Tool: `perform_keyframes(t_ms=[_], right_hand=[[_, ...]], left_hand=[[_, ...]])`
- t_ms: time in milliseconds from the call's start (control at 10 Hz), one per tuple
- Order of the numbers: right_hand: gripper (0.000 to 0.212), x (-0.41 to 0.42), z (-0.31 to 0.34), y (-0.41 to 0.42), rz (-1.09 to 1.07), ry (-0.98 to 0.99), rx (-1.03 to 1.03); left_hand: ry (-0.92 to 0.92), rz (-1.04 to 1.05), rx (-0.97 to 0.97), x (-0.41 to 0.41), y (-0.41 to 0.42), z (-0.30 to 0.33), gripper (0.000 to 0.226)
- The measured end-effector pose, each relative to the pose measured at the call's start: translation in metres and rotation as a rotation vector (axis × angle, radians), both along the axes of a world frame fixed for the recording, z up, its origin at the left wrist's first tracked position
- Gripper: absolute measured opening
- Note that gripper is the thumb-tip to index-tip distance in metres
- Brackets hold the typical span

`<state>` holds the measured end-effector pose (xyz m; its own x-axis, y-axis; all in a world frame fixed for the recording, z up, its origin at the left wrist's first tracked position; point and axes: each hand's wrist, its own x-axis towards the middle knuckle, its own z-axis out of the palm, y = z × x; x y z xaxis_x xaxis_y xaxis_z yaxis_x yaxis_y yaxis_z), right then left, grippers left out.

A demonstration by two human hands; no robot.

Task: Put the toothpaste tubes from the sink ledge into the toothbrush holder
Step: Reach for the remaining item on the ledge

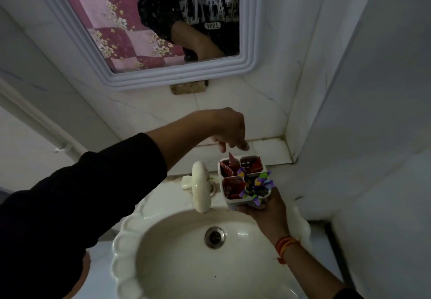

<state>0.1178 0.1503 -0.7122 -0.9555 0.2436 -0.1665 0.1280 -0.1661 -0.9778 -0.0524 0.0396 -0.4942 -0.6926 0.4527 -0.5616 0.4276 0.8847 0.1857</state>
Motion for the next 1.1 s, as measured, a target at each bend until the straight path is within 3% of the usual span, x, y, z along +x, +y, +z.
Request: perform_keyframes(t_ms=[100, 200, 300, 400, 500, 600, 700, 900, 1000, 1100], right_hand=[[0.083, 0.002, 0.002, -0.001, 0.021, -0.034, 0.116], [0.084, 0.002, -0.004, 0.001, 0.040, -0.012, 0.232], [0.076, 0.001, -0.005, 0.003, 0.043, 0.010, 0.353], [0.059, -0.002, 0.003, 0.012, -0.010, 0.012, 0.400], [0.053, -0.025, 0.016, 0.035, -0.076, 0.012, 0.464], [0.057, -0.062, 0.030, 0.060, -0.091, 0.013, 0.551], [0.053, -0.090, 0.038, 0.076, -0.103, -0.023, 0.628], [0.068, -0.110, 0.038, 0.084, -0.139, -0.051, 0.667], [0.075, -0.107, 0.037, 0.077, -0.130, -0.058, 0.689], [0.073, -0.089, 0.043, 0.066, -0.188, -0.110, 0.712]], left_hand=[[0.026, 0.167, 0.084, -0.008, -0.009, -0.010, 0.037], [-0.061, 0.204, -0.040, -0.006, -0.021, -0.034, 0.055], [-0.185, 0.311, 0.008, 0.004, -0.019, -0.054, 0.075], [-0.036, 0.382, 0.153, 0.007, -0.009, -0.061, 0.076], [-0.002, 0.566, 0.411, -0.004, 0.002, -0.060, 0.073], [-0.165, 0.884, 0.737, -0.018, 0.016, -0.061, 0.063], [-0.269, 1.071, 0.908, -0.028, 0.028, -0.070, 0.057], [-0.240, 1.121, 1.114, -0.028, 0.027, -0.077, 0.029], [-0.194, 1.078, 1.050, -0.023, 0.018, -0.077, 0.028], [-0.016, 0.920, 0.889, -0.002, 0.002, -0.058, 0.027]])
